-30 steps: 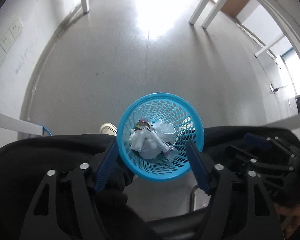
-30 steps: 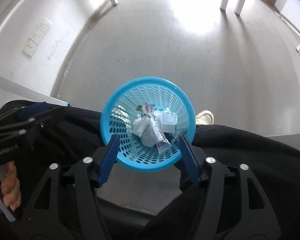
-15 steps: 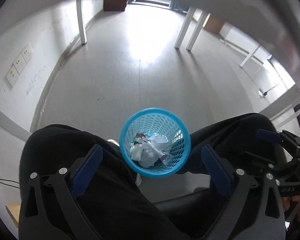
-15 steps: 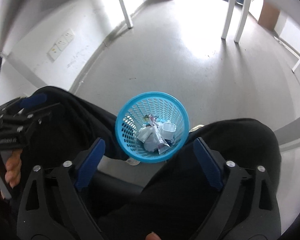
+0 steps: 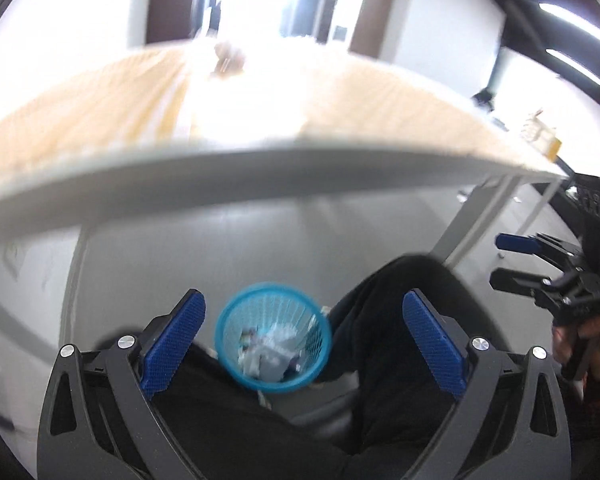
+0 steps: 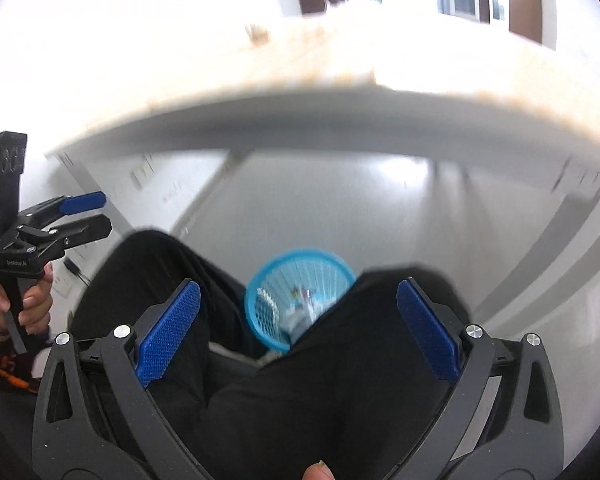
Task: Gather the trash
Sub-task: 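Raise both tools up to the table toward the tissue bundle and clear bag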
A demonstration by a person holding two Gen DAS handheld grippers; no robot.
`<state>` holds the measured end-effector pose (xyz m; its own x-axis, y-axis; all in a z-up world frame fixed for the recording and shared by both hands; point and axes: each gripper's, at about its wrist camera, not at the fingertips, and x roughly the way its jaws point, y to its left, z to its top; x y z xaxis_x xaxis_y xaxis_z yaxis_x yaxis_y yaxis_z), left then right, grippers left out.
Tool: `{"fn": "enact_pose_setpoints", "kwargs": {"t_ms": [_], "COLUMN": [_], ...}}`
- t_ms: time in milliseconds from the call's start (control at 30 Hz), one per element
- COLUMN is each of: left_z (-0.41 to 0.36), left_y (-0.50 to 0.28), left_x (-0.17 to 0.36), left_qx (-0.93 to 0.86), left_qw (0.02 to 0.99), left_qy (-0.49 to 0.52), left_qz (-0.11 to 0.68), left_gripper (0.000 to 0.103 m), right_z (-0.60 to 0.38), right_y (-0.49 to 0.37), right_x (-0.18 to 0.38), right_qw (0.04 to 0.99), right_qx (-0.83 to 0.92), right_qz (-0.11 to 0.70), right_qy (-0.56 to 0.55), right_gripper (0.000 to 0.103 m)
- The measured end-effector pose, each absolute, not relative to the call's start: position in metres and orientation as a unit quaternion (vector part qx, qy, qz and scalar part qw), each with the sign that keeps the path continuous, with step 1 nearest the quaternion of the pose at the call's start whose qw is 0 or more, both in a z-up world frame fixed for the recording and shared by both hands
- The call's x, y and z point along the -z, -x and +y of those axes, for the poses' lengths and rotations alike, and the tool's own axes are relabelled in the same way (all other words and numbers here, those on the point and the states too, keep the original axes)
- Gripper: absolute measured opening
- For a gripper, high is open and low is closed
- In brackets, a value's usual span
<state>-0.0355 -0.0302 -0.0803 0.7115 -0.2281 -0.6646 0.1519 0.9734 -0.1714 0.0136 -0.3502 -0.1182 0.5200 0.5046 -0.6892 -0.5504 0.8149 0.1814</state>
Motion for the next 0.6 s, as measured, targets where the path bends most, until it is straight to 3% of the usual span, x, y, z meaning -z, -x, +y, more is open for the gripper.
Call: {"fn": "enact_pose_setpoints", "kwargs": {"t_ms": [267, 600], "left_z": [-0.013, 0.009], "left_y": [0.004, -0.107], "left_x": [0.001, -0.017], "left_qx": [0.133, 0.049], "left_qw": [0.947, 0.944], "left_qy": [0.07, 0.092], "left_qz": [0.286, 0.314], "left_gripper": [0.097, 0.097], "right_z": [-0.372, -0.351], "right_y": [-0.024, -0.124], "right_x": [0.032, -0.022], "right_qw": [0.901, 0.923], "right_qx": [-0.327, -0.277], "right_qz": [0.284, 0.267], "right_qy": [-0.008, -0.007], "right_gripper": [0.094, 0.094]}}
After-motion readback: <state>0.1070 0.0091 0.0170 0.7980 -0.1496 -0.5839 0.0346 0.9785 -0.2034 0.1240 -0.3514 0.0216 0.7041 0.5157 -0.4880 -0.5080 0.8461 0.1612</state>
